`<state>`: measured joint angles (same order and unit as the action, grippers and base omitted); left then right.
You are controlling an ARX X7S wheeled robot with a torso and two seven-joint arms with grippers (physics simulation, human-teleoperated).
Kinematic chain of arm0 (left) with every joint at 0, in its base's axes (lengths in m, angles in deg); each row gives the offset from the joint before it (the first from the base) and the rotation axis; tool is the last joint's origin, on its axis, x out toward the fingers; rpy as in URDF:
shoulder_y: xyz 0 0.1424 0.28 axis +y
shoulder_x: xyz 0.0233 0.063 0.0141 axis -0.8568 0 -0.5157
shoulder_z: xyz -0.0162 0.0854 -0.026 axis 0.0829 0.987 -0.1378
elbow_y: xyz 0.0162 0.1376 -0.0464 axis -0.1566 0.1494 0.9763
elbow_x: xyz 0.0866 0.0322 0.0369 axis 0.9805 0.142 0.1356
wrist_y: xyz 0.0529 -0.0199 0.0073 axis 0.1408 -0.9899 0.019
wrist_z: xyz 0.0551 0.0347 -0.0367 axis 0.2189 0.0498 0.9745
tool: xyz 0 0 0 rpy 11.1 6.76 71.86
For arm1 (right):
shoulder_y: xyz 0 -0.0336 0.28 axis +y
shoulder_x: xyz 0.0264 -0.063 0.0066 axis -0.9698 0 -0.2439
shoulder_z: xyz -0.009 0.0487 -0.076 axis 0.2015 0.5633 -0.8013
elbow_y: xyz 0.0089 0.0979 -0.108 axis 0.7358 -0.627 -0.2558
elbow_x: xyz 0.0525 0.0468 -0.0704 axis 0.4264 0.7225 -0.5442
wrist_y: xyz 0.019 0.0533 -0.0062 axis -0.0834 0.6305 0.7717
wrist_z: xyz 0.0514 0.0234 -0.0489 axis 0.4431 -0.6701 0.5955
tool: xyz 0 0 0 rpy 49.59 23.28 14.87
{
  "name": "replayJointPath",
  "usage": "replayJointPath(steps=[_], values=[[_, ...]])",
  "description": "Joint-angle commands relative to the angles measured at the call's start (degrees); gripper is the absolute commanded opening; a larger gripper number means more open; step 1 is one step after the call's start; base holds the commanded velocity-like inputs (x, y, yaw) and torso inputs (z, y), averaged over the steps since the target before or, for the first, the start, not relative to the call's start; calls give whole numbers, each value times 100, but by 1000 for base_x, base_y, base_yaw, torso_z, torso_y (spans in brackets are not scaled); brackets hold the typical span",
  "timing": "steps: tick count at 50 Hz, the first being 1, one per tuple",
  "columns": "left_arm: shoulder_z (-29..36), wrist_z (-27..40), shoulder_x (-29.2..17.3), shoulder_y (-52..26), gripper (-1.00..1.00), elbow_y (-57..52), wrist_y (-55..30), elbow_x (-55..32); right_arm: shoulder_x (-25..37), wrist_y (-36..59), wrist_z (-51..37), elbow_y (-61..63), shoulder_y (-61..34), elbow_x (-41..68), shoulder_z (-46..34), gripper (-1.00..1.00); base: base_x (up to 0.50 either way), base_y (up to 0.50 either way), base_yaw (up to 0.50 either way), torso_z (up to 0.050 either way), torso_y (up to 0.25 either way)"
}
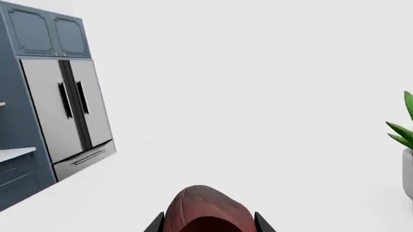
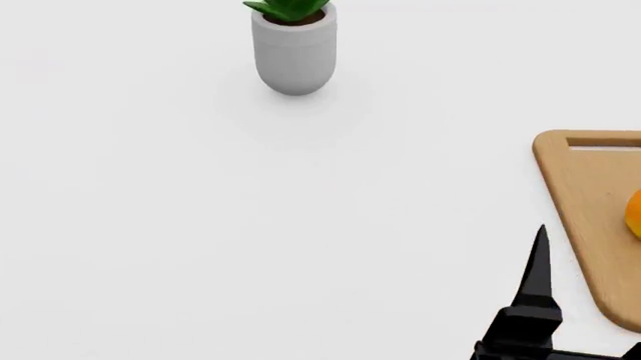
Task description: Place the date and the orange on separate cutting boards.
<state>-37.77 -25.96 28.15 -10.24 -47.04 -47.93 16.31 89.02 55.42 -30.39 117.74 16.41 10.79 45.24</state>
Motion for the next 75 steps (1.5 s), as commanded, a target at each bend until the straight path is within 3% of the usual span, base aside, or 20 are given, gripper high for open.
replayJointPath(steps=[1,6,14,19,48,60,71,75], values=[[844,-669,-404,-786,-100,1311,318,809,52,101,101,400,264,-65,168,100,0,0,0,0,0],[1111,-965,-239,-1255,-100,2283,374,930,-68,154,-24,557,-44,-123,-46,100,109,192,0,0,0],[2410,-1688,-363,-2237,-100,3332,756,2016,-311,247,115,574,-364,-179,-509,100,287,499,0,0,1],[2700,-1812,-346,-2310,-100,3691,960,2339,-465,291,68,579,-490,-315,-681,100,289,497,0,0,0],[2772,-2064,-256,-2495,-100,4546,959,2398,-480,451,-155,722,-701,-375,-949,100,162,497,0,0,0],[3293,-2438,-148,-2874,-100,5145,1264,2864,-538,428,-76,619,-722,-412,-1075,100,202,494,0,0,1],[3965,-2892,236,-3723,-100,6649,1769,3628,-510,383,-75,682,-679,-426,-1087,100,239,491,0,0,0],[4636,-3508,549,-4297,-100,7540,1950,4109,-589,361,33,609,-705,-496,-1194,100,243,490,0,0,0]])
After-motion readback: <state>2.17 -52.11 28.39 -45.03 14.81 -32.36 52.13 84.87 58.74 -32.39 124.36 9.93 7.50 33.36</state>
